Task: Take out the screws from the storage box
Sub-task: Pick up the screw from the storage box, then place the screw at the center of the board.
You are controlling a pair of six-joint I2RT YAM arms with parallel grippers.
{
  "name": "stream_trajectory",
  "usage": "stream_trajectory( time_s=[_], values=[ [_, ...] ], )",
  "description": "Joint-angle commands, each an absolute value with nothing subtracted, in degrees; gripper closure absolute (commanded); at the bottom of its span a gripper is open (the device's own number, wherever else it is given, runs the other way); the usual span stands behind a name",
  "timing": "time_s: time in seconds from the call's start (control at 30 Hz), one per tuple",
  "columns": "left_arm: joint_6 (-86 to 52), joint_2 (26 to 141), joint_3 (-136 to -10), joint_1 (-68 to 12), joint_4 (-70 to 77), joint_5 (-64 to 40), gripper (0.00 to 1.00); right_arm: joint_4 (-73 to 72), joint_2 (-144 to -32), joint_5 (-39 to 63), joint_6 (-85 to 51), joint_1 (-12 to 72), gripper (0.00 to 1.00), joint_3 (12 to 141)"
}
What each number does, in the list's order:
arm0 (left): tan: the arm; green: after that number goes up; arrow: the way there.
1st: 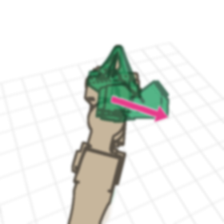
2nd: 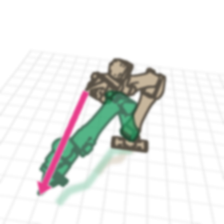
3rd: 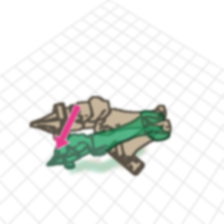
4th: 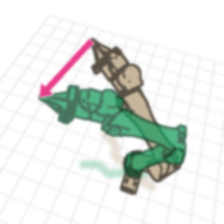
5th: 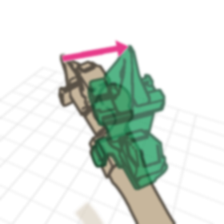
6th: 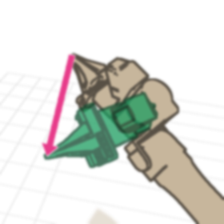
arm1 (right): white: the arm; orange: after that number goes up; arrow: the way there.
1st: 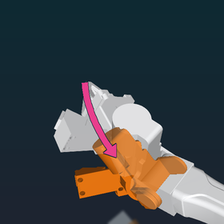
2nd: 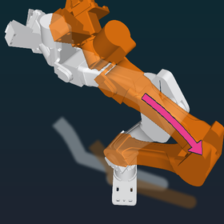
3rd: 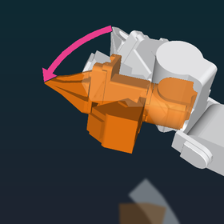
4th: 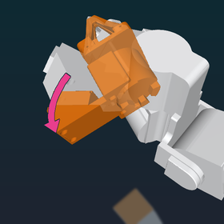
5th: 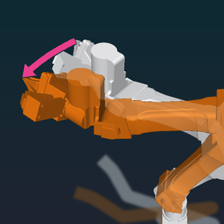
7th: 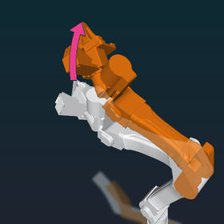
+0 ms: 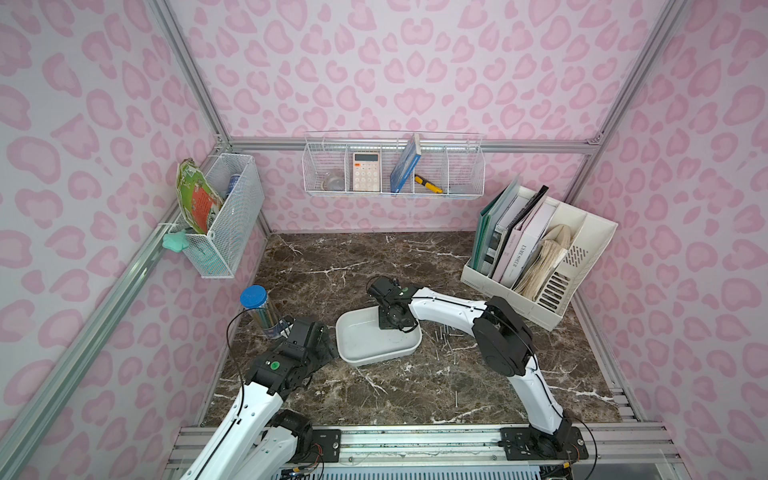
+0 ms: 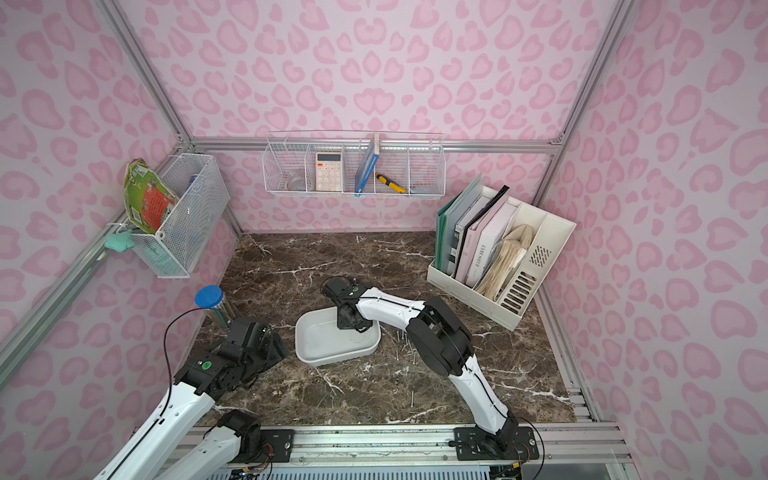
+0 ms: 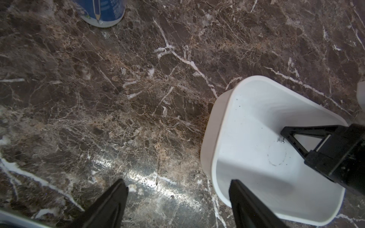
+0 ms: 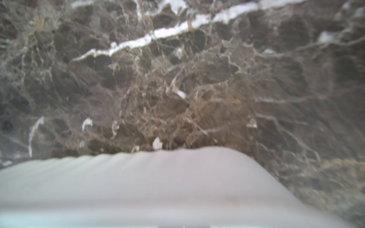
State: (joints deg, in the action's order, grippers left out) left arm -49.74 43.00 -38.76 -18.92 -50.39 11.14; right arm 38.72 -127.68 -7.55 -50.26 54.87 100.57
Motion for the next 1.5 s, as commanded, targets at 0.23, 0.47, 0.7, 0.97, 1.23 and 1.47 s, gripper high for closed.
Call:
stream_trajectory(
  time_s=[0.23, 0.47, 0.7, 0.97, 1.23, 1.47],
  values=[
    [-49.06, 44.66, -39.65, -18.92, -50.20, 10.62, 0.14, 38.21, -121.28, -8.56, -48.67, 55.03, 1.00, 97.46],
    [-47.49, 47.05, -41.30, -18.90, -48.63, 10.99, 0.14, 34.48, -110.69, -11.40, -47.80, 54.93, 1.00, 89.04],
    [-44.55, 49.64, -44.14, -18.90, -47.10, 10.44, 0.12, 32.21, -95.64, -15.19, -49.61, 52.94, 1.00, 73.26],
    [-40.85, 50.82, -45.30, -18.90, -42.35, 9.34, 0.08, 23.68, -84.65, -9.85, -45.14, 47.53, 1.00, 54.95],
    [-35.24, 51.10, -48.50, -18.90, -42.40, 12.99, 0.01, 16.96, -83.14, -6.46, -40.72, 46.72, 1.00, 45.74],
    [-32.52, 51.76, -47.98, -18.90, -41.35, 11.83, 0.01, 13.65, -84.47, -3.22, -38.65, 46.62, 1.00, 42.02]
  ],
)
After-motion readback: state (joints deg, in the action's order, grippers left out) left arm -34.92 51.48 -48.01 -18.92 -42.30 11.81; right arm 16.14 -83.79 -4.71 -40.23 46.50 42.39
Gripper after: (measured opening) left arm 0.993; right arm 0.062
